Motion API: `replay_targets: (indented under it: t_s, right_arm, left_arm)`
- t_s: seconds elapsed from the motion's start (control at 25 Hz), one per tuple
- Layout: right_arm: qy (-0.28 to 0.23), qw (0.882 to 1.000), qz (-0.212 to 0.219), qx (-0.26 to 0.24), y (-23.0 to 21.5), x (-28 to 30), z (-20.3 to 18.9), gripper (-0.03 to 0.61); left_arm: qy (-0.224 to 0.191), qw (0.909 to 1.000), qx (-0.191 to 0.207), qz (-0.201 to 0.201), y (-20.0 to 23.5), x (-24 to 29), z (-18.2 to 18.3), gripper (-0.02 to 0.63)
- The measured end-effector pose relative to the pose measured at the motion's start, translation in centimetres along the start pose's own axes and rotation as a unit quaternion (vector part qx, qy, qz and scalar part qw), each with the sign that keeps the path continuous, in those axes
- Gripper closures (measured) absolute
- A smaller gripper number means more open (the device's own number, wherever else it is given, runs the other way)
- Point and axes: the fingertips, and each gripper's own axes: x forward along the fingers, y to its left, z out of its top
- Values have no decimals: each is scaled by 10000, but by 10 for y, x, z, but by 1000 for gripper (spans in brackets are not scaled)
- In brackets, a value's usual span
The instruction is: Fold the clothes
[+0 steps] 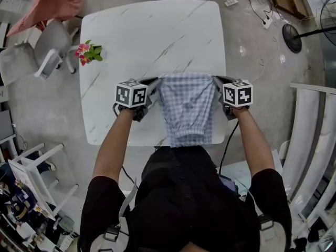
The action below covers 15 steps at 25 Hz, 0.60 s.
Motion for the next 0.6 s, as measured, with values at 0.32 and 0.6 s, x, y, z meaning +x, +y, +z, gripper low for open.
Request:
replay_targets:
  t_s: [0.32,0.6]
  right_arm:
    - [32,10000,2,-21,-5,-3,-4,565]
    - [-8,9984,99,-549,12,4,12,492]
  left_arm:
    - [-452,9975,-547,10,23,-22,7,601]
    - [-128,9998,-120,38,7,-2,11,526]
